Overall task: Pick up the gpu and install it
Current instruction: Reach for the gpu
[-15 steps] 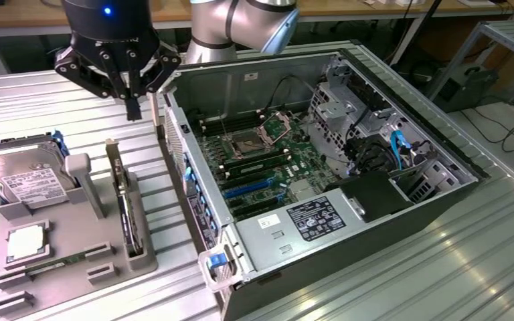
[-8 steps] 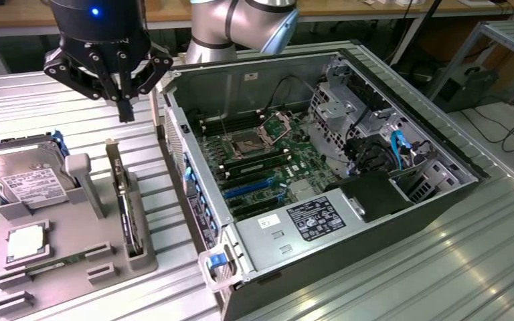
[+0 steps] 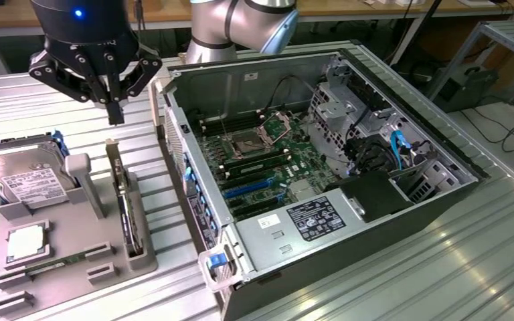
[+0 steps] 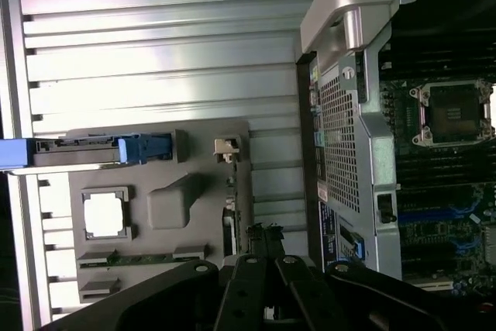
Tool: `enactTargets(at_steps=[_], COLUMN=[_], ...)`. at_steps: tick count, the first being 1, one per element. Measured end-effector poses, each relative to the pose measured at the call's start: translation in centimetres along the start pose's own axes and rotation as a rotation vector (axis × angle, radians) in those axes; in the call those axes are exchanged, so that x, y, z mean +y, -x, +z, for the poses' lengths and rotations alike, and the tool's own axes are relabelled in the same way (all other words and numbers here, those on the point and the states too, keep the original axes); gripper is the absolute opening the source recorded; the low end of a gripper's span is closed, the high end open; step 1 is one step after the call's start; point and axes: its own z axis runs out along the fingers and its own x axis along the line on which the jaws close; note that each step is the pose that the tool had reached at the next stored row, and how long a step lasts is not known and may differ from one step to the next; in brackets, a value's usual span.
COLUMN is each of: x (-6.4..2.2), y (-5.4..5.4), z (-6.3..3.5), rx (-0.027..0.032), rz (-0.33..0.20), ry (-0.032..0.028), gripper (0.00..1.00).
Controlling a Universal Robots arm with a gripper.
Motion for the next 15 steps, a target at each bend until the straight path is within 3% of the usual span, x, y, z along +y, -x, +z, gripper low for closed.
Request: enactTargets(at_steps=[6, 15], x=[-0.31, -1.8], y=[-0.9, -2.1], z=[-0.03, -0.1], rx=[0.0001, 0.0], rz=[0.0, 0.0], ry=[-0.0001, 0.0], gripper=[0.11, 0.11])
